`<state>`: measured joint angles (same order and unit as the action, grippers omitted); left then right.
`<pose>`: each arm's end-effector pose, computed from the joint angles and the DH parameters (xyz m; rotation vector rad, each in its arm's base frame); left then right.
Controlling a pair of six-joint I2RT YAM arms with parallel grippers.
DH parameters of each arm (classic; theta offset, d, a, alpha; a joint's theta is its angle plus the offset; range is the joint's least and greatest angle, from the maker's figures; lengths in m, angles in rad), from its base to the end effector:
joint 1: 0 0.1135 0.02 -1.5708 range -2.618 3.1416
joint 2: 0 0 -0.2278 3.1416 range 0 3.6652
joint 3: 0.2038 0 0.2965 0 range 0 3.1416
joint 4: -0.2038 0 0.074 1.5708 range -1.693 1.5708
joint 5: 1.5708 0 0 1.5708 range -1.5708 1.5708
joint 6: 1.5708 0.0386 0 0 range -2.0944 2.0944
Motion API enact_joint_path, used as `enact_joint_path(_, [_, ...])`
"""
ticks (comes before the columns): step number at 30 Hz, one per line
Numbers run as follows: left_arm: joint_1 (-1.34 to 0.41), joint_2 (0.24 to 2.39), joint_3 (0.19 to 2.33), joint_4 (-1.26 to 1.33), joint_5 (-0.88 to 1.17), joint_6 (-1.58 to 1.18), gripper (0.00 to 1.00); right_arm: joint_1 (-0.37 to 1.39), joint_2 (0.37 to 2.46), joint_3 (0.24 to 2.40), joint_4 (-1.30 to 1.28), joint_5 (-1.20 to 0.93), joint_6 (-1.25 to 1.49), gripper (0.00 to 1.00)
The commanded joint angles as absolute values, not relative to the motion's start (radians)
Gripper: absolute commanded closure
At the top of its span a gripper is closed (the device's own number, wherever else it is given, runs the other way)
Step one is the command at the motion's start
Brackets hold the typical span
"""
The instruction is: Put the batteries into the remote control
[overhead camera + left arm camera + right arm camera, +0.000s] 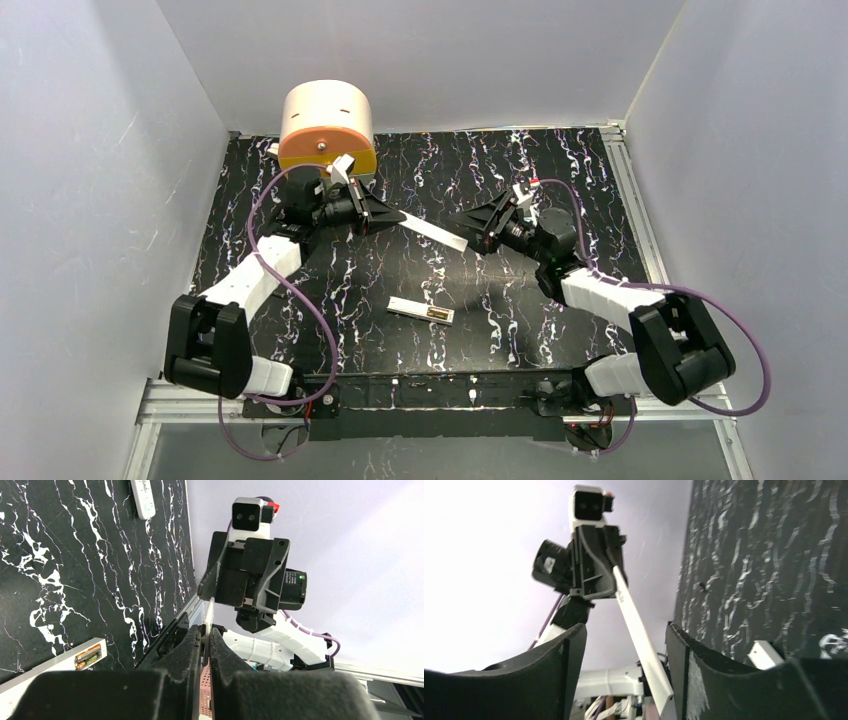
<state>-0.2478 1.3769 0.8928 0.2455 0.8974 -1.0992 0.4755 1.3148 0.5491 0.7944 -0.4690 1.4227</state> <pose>0.3380 -0.1167 0.2318 -0.1337 2.0878 -1.6956 0.2780 0.1627 0.1790 0.4325 1.8261 1.7781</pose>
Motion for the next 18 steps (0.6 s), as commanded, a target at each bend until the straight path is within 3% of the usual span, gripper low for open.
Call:
enact_joint_path(1, [-0.245, 1.308, 0.887, 0.241, 0.882, -1.121, 1.0, 0.479, 1.381, 0.587, 1.132, -0.62, 1.573, 0.36])
enact_joint_path(4, [-0.245, 1.283, 0.873, 0.257, 0.861, -1.125, 1.0, 0.479, 1.383, 0.586, 1.194, -0.667, 1.593, 0.36])
enact_joint_path(8, [-0.245, 1.258, 0.864, 0.284, 0.836, -1.135, 1.0, 0.479, 1.333, 0.571, 1.085, -0.668, 1.506, 0.23])
enact_joint_path(10, [-0.244, 1.249, 0.861, 0.285, 0.819, -1.136, 1.0, 0.48, 1.303, 0.57, 1.019, -0.659, 1.459, 0.23])
enact_joint_path(18, [-0.244, 1.256, 0.854, 0.302, 0.814, -1.15, 1.0, 0.479, 1.281, 0.569, 0.998, -0.644, 1.457, 0.62])
